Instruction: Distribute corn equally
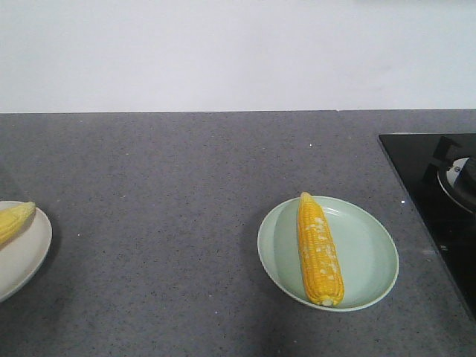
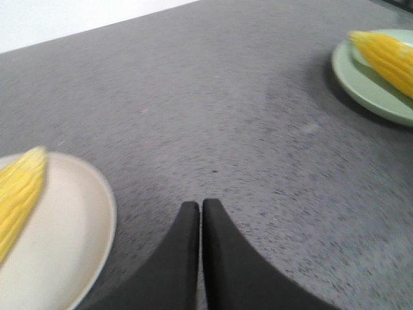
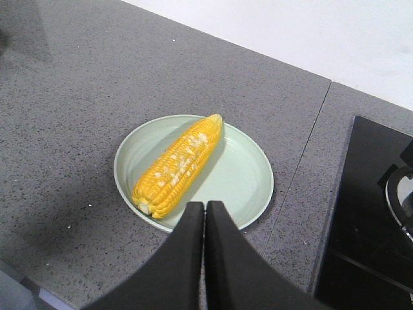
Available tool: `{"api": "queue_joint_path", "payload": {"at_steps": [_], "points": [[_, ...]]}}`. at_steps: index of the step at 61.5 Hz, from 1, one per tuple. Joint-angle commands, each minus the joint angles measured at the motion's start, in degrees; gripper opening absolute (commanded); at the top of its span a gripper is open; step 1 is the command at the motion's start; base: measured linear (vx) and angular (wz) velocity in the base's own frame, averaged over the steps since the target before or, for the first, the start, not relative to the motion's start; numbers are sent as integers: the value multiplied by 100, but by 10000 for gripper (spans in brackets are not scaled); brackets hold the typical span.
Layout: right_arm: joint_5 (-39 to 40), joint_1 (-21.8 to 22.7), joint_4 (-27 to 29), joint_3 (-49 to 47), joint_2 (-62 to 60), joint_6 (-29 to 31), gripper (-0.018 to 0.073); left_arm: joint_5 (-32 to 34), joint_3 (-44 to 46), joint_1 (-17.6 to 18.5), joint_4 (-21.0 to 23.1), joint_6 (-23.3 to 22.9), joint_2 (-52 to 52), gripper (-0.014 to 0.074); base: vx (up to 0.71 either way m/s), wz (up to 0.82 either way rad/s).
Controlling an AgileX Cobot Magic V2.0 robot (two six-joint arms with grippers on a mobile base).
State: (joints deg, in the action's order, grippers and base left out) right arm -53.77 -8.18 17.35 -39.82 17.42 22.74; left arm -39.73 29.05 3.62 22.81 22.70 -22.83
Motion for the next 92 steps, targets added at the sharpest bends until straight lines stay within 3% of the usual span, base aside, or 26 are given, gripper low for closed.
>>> {"api": "queue_joint_path", "payload": {"at_steps": [1, 10, 20, 35, 54, 92], "points": [[382, 29, 81, -122, 74, 10, -4, 821, -12, -7, -845, -1376, 212, -7, 0, 0], [382, 29, 81, -122, 74, 10, -4, 1893, -806, -7, -1494, -1996, 811, -7, 0, 0], [382, 29, 81, -122, 74, 10, -4, 3017, -2018, -7, -1486, -1980, 1603, -7, 0, 0], [374, 29, 80, -122, 74, 10, -4, 3732, -3075, -21, -1480, -2024, 2444, -7, 0, 0], [337, 29, 80, -122, 74, 10, -4, 3592, -3084, -257, -1862, -1982, 2443, -7, 0, 0], [337, 29, 80, -122, 74, 10, -4, 3580, -3079, -277, -1899, -2009, 2437, -7, 0, 0]]}}
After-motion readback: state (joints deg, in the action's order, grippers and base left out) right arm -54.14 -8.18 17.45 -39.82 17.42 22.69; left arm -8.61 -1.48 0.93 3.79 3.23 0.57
